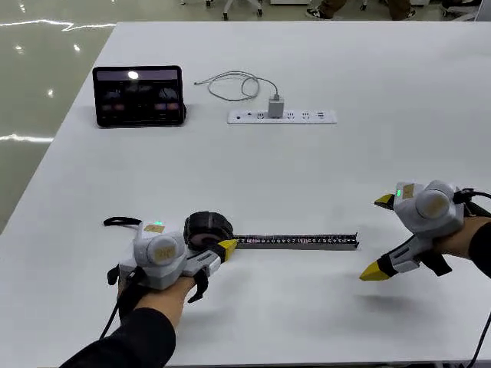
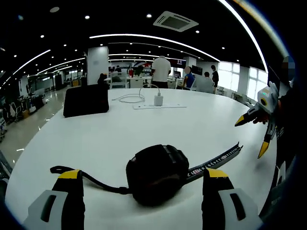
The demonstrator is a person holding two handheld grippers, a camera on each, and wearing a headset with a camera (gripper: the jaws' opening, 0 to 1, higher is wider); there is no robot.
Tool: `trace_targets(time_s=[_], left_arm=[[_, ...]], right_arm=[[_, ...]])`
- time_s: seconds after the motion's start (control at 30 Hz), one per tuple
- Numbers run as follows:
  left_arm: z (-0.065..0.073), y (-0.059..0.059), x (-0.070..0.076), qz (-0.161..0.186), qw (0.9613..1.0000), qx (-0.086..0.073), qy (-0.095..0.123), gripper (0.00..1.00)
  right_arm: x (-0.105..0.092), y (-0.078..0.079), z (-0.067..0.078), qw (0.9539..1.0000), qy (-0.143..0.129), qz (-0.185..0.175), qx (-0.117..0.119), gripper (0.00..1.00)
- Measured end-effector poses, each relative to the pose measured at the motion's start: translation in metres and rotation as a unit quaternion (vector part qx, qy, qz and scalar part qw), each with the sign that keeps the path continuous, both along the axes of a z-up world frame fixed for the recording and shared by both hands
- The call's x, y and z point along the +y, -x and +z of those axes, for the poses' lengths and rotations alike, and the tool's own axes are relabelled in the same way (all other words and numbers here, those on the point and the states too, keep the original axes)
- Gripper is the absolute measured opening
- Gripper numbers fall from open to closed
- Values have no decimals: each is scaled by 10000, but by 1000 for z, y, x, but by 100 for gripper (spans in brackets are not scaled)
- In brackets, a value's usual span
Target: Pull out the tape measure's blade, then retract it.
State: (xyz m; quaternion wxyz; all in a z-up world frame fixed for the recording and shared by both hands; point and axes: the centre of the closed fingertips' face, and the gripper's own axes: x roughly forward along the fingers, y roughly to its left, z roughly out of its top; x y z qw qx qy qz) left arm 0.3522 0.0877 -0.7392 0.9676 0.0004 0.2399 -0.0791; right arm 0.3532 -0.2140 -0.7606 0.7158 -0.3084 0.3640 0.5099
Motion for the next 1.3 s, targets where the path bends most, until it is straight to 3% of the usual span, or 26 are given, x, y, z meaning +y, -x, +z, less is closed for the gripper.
trace_targets(time_s=[0.17, 0.27, 0.47, 0.63, 0.7, 0.93, 1.3], left_arm=[[-1, -8, -11, -21, 10000, -28, 82, 100], [1, -12, -17, -103, 9999, -93, 87, 100], [-1, -17, -17, -1, 9999, -77, 80, 100], [-3, -16, -17, 78, 9999, -104, 61, 100], [-3, -16, -17, 43, 9999, -116, 0, 100], [-3, -16, -16, 51, 9999, -86, 32, 100], [-3, -18, -15, 95, 9999, -49, 119, 99]], right_arm=[[4, -6, -6, 9992, 235, 329, 46, 88], [7, -8, -6, 9987, 223, 456, 61, 82], [4, -7, -16, 9956, 527, 770, 129, 68], [9, -1, -22, 9928, 616, 988, 291, 56], [8, -3, -22, 9917, 647, 1089, 239, 53], [6, -6, -23, 9900, 736, 1166, 283, 34], [6, -4, -26, 9867, 861, 1335, 340, 20]])
